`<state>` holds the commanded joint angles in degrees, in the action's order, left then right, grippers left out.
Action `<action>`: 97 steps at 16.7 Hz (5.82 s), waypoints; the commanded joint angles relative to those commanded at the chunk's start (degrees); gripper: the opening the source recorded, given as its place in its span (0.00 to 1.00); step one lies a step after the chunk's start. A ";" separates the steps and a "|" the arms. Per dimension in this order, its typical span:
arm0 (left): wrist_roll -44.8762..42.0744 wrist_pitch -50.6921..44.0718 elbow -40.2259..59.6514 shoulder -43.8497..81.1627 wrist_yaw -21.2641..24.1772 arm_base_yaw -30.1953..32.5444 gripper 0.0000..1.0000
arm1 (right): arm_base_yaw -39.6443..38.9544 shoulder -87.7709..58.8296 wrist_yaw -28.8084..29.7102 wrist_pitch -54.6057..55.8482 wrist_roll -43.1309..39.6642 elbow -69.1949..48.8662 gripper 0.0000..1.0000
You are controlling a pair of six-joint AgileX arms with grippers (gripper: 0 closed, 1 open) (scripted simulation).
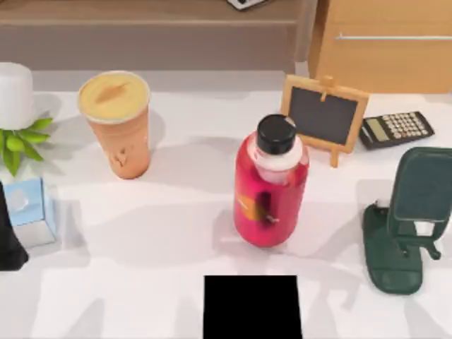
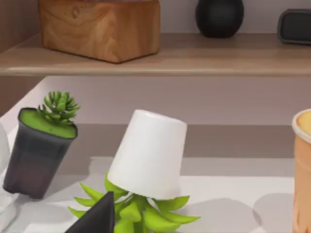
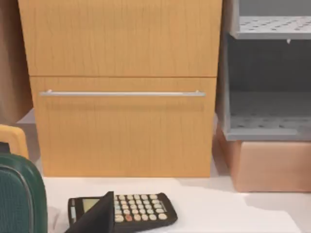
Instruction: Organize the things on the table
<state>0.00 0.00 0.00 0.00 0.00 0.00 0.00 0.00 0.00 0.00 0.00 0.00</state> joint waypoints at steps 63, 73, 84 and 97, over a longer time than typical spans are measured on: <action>0.00 0.00 0.00 0.00 0.00 0.00 1.00 | 11.69 -124.34 0.34 -50.31 12.47 -84.45 0.02; 0.00 0.00 0.00 0.00 0.00 0.00 1.00 | 11.63 -123.41 0.30 -50.80 12.48 -84.89 0.00; 0.00 0.00 0.00 0.00 0.00 0.00 1.00 | 11.74 -117.65 0.25 -70.98 12.25 -99.30 0.00; 0.00 0.00 0.00 0.00 0.00 0.00 1.00 | -6.01 -109.74 -1.72 -64.17 -11.32 -102.64 0.00</action>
<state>0.00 0.00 0.00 0.00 0.00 0.00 -6.01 -109.74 -1.72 -64.17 -11.32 -102.64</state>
